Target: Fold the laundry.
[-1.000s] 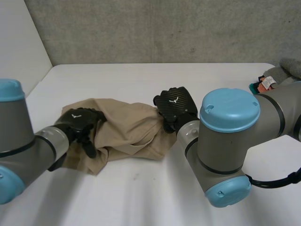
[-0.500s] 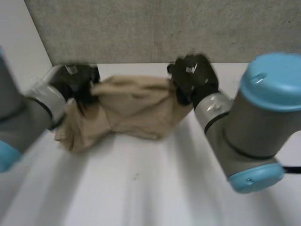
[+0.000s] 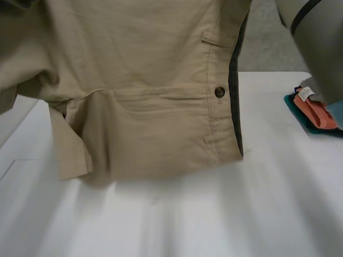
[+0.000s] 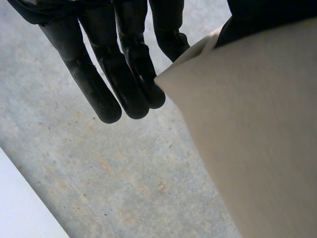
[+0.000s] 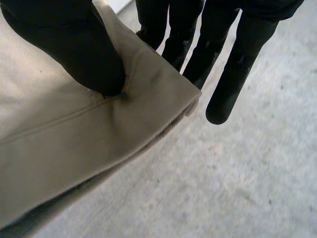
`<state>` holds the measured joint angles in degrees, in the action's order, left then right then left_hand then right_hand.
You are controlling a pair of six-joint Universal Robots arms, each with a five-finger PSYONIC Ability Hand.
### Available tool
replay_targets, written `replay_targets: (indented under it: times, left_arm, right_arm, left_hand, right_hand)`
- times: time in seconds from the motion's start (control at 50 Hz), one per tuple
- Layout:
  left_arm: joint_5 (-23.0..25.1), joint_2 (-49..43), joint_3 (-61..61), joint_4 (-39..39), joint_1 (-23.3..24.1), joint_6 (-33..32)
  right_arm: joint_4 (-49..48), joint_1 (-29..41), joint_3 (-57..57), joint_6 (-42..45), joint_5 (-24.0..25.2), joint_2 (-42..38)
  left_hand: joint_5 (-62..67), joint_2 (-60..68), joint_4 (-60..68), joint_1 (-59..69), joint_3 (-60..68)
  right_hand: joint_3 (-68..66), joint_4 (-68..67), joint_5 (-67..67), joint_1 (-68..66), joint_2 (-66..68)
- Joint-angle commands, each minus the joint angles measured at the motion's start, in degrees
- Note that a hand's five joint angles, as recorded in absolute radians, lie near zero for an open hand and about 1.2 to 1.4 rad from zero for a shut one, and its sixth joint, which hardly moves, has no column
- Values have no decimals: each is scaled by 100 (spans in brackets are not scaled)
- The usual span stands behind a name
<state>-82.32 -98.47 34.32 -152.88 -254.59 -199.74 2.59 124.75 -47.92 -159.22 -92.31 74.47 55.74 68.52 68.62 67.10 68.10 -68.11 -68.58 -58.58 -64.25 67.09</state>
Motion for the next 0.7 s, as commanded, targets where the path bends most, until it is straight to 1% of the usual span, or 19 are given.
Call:
replay_targets:
  times: [0.02,0.06,0.08,0.14,0.16,0.22,0.24,0.3,0.32,0.34,0.36,0.38,0.4,0.46,0.52,0.6,0.62,0.68,0.7]
  left_arm:
    - [-30,-1541,-285,-1102,94,-73]
    - [5,-1928,-303,-1409,111,-100]
    - [49,-2330,-338,-1716,155,-135]
    - [111,-2948,-391,-2095,173,-91]
    - [155,-3333,-408,-2323,182,-65]
    - [120,-3880,-487,-2632,190,-47]
    - [50,-4212,-575,-2798,190,-12]
    - [-108,-4680,-733,-3054,217,50]
    - [-152,-4916,-856,-3185,252,93]
    - [-179,-4997,-926,-3239,269,120]
    - [-240,-5032,-997,-3265,287,146]
    - [-267,-5067,-1041,-3292,305,172]
    - [-345,-5085,-1120,-3335,331,242]
    - [-573,-4928,-1173,-3397,349,392]
    - [-767,-4726,-1103,-3415,349,410]
    - [-943,-4181,-665,-3380,349,270]
    - [-961,-3902,-368,-3371,340,191]
    - [-979,-3452,152,-3319,349,94]
    - [-996,-3120,546,-3266,357,33]
  right_arm:
    - [-135,-73,19,-258,-366,-810]
    - [-275,-91,-25,-311,-498,-1030]
    - [-520,-99,-42,-329,-637,-1292]
    - [-1004,-108,-86,-268,-858,-1750]
    - [-1302,-143,-86,-181,-1033,-2091]
    - [-1734,-152,-69,92,-1262,-2629]
    - [-2031,-170,-8,371,-1376,-2987]
    - [-2595,-196,151,838,-1491,-3525]
    - [-3040,-231,282,1083,-1535,-3840]
    - [-3271,-249,344,1199,-1561,-3974]
    - [-3491,-275,405,1322,-1570,-4106]
    - [-3928,-293,510,1541,-1544,-4325]
    - [-4124,-302,546,1647,-1527,-4414]
    - [-4634,-372,591,1937,-1474,-4450]
    - [-4548,-398,520,1877,-1413,-4284]
    - [-3934,-416,240,1500,-1202,-3739]
    - [-3567,-433,108,1290,-1019,-3477]
    - [-2889,-451,-86,990,-649,-3080]
    - [-2399,-477,-217,815,-378,-2809]
  left_hand:
    - [1426,1148,1138,1290,1190]
    - [1426,1148,1138,1290,1190]
    - [1426,1148,1138,1290,1190]
    - [1426,1148,1138,1290,1190]
    - [1426,1148,1138,1290,1190]
    - [1426,1148,1138,1290,1190]
    - [1426,1148,1138,1290,1190]
    - [1426,1148,1138,1290,1190]
    - [-754,-1032,-1041,-889,-990]
    - [-2341,-2619,-2628,-2477,-2577]
    - [-3706,-3984,-3993,-3841,-3942]
    - [-4835,-5113,-5123,-4971,-5071]
    - [-5574,-5852,-5862,-5710,-5810]
    - [-5574,-5852,-5862,-5710,-5810]
    - [-5574,-5852,-5862,-5710,-5810]
    - [-5574,-5852,-5862,-5710,-5810]
    - [-5574,-5852,-5862,-5710,-5810]
    - [-5574,-5852,-5862,-5710,-5810]
    - [-5574,-5852,-5862,-5710,-5810]
  right_hand:
    - [-1189,-1142,-1142,-1575,1291]
    - [-1189,-1142,-1142,-1575,1291]
    - [-1189,-1142,-1142,-1575,1291]
    - [-1189,-1142,-1142,-1575,1291]
    - [-1189,-1142,-1142,-1575,1291]
    - [-1189,-1142,-1142,-1575,1291]
    - [-1189,-1142,-1142,-1575,1291]
    - [-1189,-1142,-1142,-1575,1291]
    - [1611,1658,1658,1225,-1509]
    - [3987,4034,4034,3601,-3885]
    - [5811,5858,5858,5425,-5709]
    - [5811,5858,5858,5425,-5709]
    - [5811,5858,5858,5425,-5709]
    - [5811,5858,5858,5425,-5709]
    - [5811,5858,5858,5425,-5709]
    - [5811,5858,5858,5425,-5709]
    - [5811,5858,5858,5425,-5709]
    - [5811,5858,5858,5425,-5709]
    - [5811,5858,5858,5425,-5709]
